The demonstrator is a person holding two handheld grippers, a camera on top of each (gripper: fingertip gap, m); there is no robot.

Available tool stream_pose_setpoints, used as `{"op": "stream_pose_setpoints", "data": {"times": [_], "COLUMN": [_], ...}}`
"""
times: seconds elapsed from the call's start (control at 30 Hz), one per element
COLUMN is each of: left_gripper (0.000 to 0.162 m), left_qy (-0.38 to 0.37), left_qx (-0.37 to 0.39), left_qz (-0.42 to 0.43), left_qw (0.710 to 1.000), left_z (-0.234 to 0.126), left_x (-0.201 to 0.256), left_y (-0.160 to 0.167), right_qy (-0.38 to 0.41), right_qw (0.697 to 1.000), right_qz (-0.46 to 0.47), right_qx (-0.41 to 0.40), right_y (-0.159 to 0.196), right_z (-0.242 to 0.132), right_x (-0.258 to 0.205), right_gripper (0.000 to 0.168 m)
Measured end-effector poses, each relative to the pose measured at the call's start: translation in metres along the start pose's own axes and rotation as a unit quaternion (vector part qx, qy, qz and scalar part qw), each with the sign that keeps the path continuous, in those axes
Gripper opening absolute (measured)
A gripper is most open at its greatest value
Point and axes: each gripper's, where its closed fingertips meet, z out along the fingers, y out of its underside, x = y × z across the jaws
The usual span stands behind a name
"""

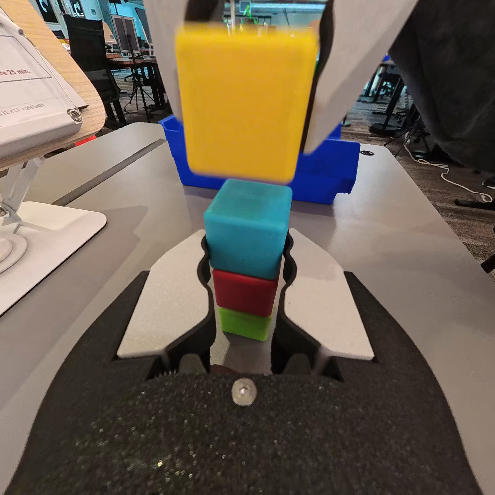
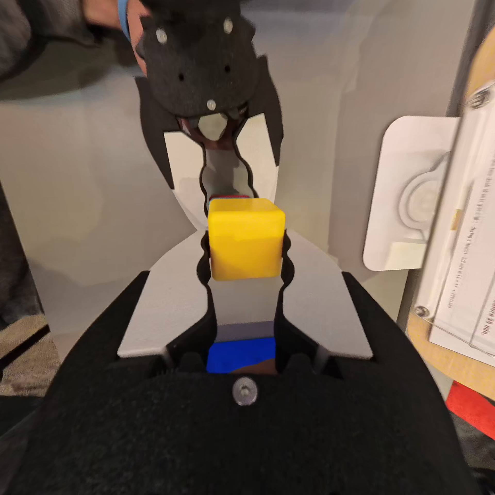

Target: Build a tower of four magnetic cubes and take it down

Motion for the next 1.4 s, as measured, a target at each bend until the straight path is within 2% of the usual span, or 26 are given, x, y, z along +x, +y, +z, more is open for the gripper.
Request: {"op": "stream_pose_setpoints", "data": {"times": [0.1,0.27,0.37,0.5,0.57,0.67,0.83,0.93,1.07,1.4], "left_gripper": [0.052,0.052,0.052,0.052,0.052,0.051,0.051,0.051,0.051,0.051], "left_qy": [-0.001,-0.003,-0.006,-0.009,-0.009,-0.009,-0.008,-0.009,-0.009,-0.009], "left_qx": [0.000,-0.003,-0.007,-0.009,-0.009,-0.009,-0.010,-0.008,-0.008,-0.009], "left_qz": [-0.001,-0.001,0.001,0.003,0.003,0.003,0.003,0.002,0.002,0.002], "left_qw": [1.000,1.000,1.000,1.000,1.000,1.000,1.000,1.000,1.000,1.000], "left_z": [0.000,0.000,0.000,-0.001,-0.001,-0.001,-0.001,-0.001,-0.001,-0.002], "left_x": [0.000,0.000,0.000,0.000,0.000,0.000,0.000,0.000,-0.001,-0.001], "left_y": [0.000,0.000,0.000,0.001,0.001,0.001,0.001,0.001,0.001,0.001], "right_qy": [0.021,0.101,0.162,0.216,0.207,0.181,0.114,0.084,0.058,0.033], "right_qw": [1.000,0.995,0.985,0.962,0.953,0.944,0.940,0.938,0.939,0.938], "right_qz": [0.006,0.022,0.065,0.166,0.220,0.272,0.313,0.322,0.325,0.326], "right_qx": [0.020,0.009,0.004,-0.008,-0.011,-0.041,-0.076,-0.097,-0.095,-0.111], "right_y": [-0.004,0.020,0.056,0.133,0.172,0.227,0.278,0.295,0.299,0.305], "right_z": [-0.034,-0.109,-0.149,-0.176,-0.168,-0.134,-0.056,-0.017,0.014,0.043], "right_x": [0.005,0.017,0.031,0.056,0.058,0.048,0.010,-0.012,-0.030,-0.046], "right_gripper": [0.051,0.051,0.051,0.051,0.051,0.051,0.051,0.051,0.051,0.051]}}
